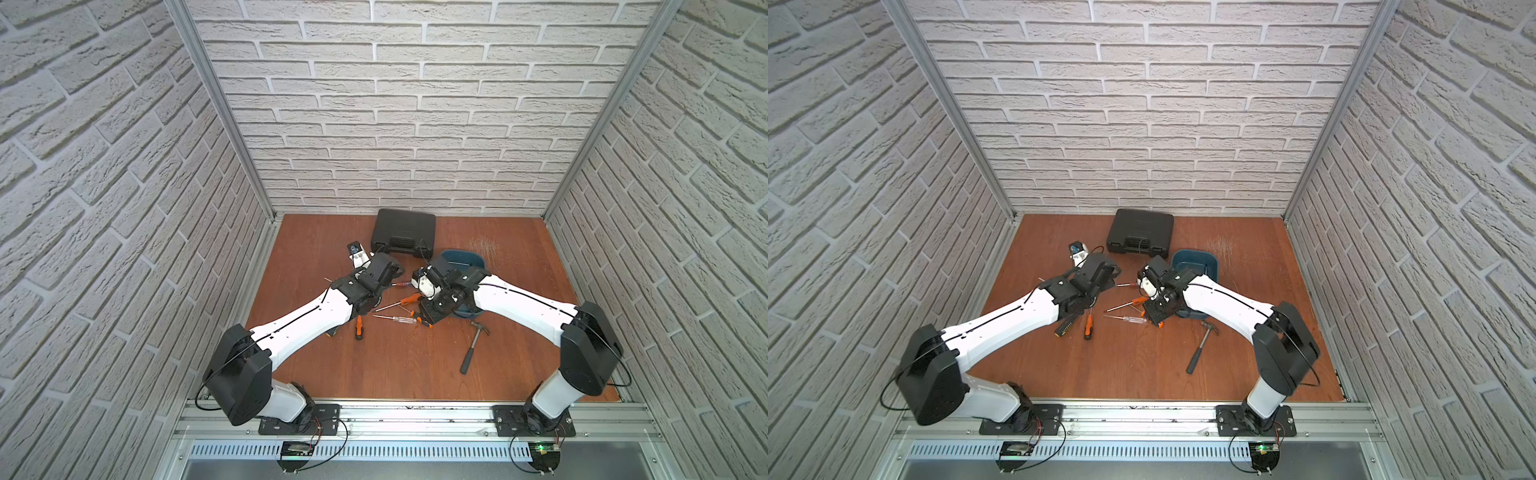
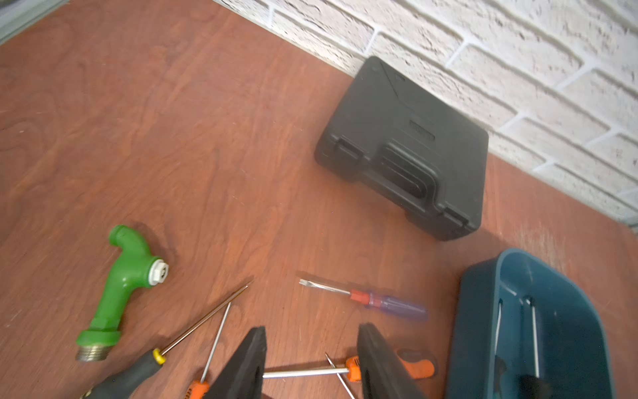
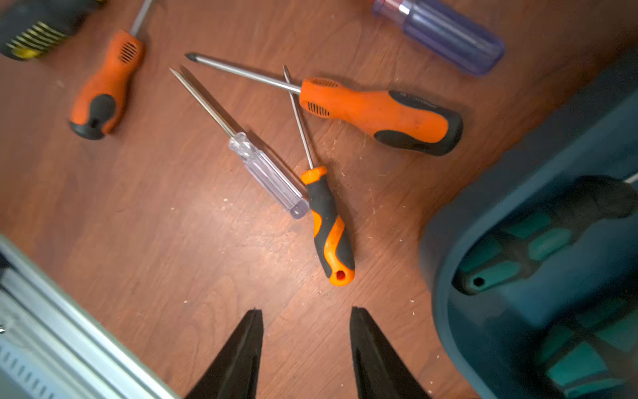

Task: Put the screwdriver on the desktop into the storage box
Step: Pick up the screwdriver from the center of the board.

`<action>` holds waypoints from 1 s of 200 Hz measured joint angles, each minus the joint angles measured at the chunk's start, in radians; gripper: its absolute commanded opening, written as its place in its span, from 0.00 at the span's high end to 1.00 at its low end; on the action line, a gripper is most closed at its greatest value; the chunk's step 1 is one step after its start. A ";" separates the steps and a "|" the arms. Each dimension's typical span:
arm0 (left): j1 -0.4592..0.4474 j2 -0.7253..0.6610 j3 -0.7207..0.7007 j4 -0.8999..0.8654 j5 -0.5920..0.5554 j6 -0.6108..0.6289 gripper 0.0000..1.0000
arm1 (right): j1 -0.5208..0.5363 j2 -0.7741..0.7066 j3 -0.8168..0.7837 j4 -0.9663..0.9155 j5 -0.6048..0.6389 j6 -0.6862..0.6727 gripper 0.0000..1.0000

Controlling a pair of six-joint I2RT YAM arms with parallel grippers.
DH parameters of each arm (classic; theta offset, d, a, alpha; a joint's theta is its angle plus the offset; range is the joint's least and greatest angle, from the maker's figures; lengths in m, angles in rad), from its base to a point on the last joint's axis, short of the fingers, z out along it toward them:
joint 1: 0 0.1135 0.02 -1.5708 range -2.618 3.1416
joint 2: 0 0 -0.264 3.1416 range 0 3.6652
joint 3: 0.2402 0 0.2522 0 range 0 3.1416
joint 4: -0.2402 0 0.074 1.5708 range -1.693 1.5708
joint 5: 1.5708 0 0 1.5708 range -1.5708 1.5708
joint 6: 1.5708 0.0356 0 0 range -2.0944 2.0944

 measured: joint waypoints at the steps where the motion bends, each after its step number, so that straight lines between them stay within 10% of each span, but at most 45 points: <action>1: 0.000 0.000 0.000 0.000 0.000 -0.003 0.53 | 0.001 0.007 0.002 0.000 0.002 -0.002 0.53; 200: 0.011 -0.010 -0.005 -0.049 -0.026 -0.061 0.56 | 0.026 0.249 0.085 0.007 0.079 -0.087 0.64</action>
